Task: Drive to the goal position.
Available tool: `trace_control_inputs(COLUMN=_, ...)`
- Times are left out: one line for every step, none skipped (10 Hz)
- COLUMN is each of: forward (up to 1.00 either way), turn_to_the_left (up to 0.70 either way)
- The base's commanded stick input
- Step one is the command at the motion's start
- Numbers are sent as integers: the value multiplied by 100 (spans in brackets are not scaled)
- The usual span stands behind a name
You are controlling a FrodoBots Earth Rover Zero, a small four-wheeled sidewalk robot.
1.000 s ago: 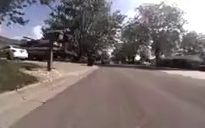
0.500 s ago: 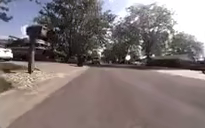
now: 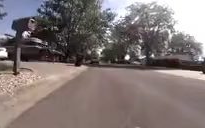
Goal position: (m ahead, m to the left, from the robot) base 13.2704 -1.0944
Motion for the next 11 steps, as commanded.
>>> trace_control_inputs(forward=100, turn_to_the_left=0)
trace_control_inputs(forward=100, turn_to_the_left=0)
trace_control_inputs(forward=100, turn_to_the_left=0)
trace_control_inputs(forward=100, turn_to_the_left=0)
trace_control_inputs(forward=100, turn_to_the_left=0)
trace_control_inputs(forward=100, turn_to_the_left=0)
trace_control_inputs(forward=100, turn_to_the_left=0)
trace_control_inputs(forward=100, turn_to_the_left=0)
trace_control_inputs(forward=100, turn_to_the_left=0)
trace_control_inputs(forward=100, turn_to_the_left=0)
trace_control_inputs(forward=100, turn_to_the_left=0)
